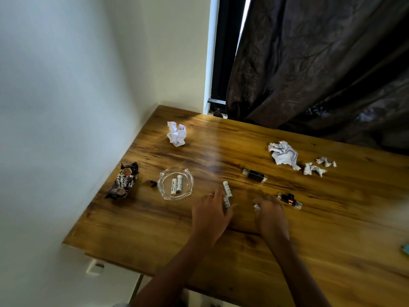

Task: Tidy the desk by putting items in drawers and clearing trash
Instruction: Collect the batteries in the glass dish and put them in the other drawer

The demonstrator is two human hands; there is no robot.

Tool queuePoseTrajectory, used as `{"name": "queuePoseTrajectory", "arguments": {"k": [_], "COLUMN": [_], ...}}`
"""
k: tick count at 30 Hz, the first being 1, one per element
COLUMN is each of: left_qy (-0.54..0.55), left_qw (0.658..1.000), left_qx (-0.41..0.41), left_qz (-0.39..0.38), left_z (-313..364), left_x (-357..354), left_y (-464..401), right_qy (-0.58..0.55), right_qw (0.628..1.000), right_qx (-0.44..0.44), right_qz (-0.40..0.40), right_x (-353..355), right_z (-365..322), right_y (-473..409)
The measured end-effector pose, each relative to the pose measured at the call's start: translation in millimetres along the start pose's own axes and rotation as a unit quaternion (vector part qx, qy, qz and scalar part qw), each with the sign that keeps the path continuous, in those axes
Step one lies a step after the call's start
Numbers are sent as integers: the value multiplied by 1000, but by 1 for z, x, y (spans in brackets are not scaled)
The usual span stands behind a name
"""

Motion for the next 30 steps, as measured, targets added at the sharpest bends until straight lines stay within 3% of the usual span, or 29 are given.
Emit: {"name": "queuePoseTrajectory", "arguments": {"k": [3,8,14,18,24,30], "left_qy": [-9,-22,-28,-20,-5,-116], "left_qw": [997,994,993,993,974,956], "left_qx": [67,91,109,117,146,206], "left_qz": [-41,-49,-27,15,172,175], "left_z": [5,14,-3,-18,-37,-71], "left_x": [-9,-8,6,27,75,96], "left_y": [-6,-13,-8,-3,-7,-25], "right_qy": [-67,-154,-148,-117,-57,-135], "right_qw": [998,987,987,991,995,987], "right_qx": [14,41,53,69,80,89], "right_qz": [3,11,8,5,15,-20], "right_x": [0,10,7,-3,-9,5], "right_z": [-5,-32,-60,-69,-73,-93], "right_y": [-7,-27,-50,-54,-53,-50]}}
Point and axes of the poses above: each hand's wrist, its own y-axis away from the middle knuckle, its own x-axis out of the back of the hand, z = x × y, the point moved 3 cm from there along -y, towards the middle knuckle, and after that the axes turned 7 degrees about y, right-handed, at the moved point
